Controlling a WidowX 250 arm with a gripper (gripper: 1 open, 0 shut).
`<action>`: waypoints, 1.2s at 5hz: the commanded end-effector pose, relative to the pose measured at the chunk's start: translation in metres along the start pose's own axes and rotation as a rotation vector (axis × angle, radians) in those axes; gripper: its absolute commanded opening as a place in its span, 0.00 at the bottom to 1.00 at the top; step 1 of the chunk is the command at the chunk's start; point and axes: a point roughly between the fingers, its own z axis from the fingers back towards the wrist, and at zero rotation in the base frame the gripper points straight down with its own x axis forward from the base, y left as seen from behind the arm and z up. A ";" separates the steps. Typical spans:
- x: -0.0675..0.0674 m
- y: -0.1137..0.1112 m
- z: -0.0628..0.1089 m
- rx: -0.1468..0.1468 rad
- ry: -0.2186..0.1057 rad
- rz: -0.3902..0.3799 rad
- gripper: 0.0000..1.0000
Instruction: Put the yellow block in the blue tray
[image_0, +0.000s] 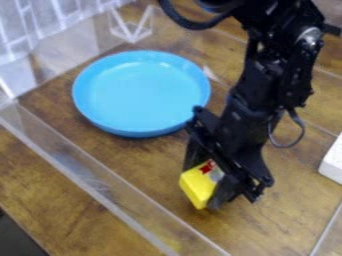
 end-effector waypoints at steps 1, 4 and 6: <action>0.000 0.010 0.038 0.024 -0.068 0.015 0.00; -0.011 0.021 0.083 0.018 -0.072 0.055 0.00; -0.015 0.031 0.075 -0.014 -0.077 0.021 0.00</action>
